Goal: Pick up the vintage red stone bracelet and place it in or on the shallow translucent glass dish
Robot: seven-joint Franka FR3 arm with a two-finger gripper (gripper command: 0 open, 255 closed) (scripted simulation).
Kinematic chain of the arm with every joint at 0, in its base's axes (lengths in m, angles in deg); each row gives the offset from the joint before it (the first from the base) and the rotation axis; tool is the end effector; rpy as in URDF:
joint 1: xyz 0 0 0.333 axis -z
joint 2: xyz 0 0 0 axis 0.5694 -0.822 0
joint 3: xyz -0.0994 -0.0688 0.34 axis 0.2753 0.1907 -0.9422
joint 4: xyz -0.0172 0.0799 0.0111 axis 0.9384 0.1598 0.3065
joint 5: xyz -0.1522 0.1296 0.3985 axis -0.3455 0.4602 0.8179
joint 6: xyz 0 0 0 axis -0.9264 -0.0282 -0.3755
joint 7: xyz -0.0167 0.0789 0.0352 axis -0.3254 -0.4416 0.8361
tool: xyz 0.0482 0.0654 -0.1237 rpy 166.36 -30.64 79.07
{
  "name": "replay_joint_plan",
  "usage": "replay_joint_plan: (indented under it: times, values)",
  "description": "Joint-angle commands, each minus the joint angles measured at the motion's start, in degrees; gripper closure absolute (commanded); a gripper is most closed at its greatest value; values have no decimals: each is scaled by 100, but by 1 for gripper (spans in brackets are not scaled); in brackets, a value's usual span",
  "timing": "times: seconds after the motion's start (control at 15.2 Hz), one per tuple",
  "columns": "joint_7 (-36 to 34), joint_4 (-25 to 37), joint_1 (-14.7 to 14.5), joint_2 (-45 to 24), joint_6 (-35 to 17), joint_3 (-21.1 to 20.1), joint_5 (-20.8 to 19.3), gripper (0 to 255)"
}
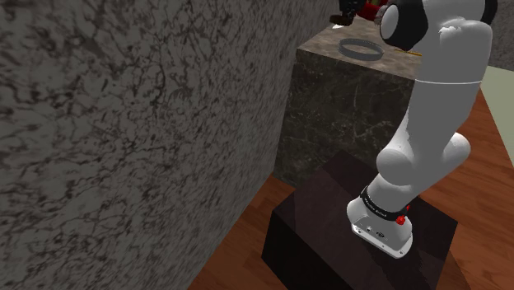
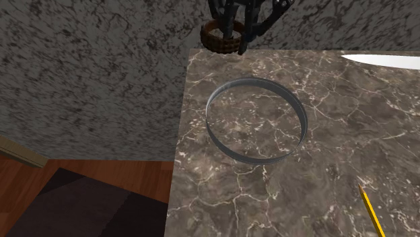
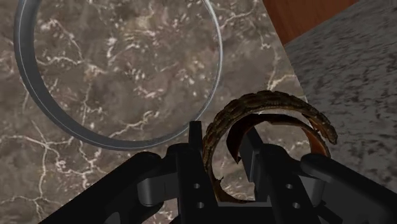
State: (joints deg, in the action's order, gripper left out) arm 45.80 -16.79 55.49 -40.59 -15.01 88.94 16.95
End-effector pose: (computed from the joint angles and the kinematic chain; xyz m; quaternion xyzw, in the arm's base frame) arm 0.5466 -0.3959 0.6748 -0.9890 0.1360 0.0490 0.0325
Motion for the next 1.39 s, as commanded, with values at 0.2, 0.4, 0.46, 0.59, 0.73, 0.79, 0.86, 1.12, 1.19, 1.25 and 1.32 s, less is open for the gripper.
replay_joint_plan:
  times: [0.2, 0.4, 0.46, 0.59, 0.73, 0.79, 0.86, 1.12, 1.19, 1.25, 1.32]
  values:
    - [656, -307, 398, 162, -131, 197, -81, 255]
    - [1054, -312, 678, 153, -135, 316, -87, 255]
    - [1190, -288, 778, 133, -128, 358, -81, 255]
    - [1242, -466, 785, 194, -246, 373, -113, 255]
    - [1222, -818, 711, 323, -476, 372, -173, 255]
    - [1213, -980, 680, 380, -585, 370, -199, 255]
    - [1203, -1135, 651, 433, -691, 367, -223, 255]
    - [1170, -1695, 561, 606, -1089, 357, -301, 255]
    - [1162, -1822, 543, 642, -1184, 354, -317, 255]
    - [1155, -1945, 526, 675, -1276, 351, -331, 255]
    - [1149, -2064, 511, 705, -1368, 348, -344, 255]
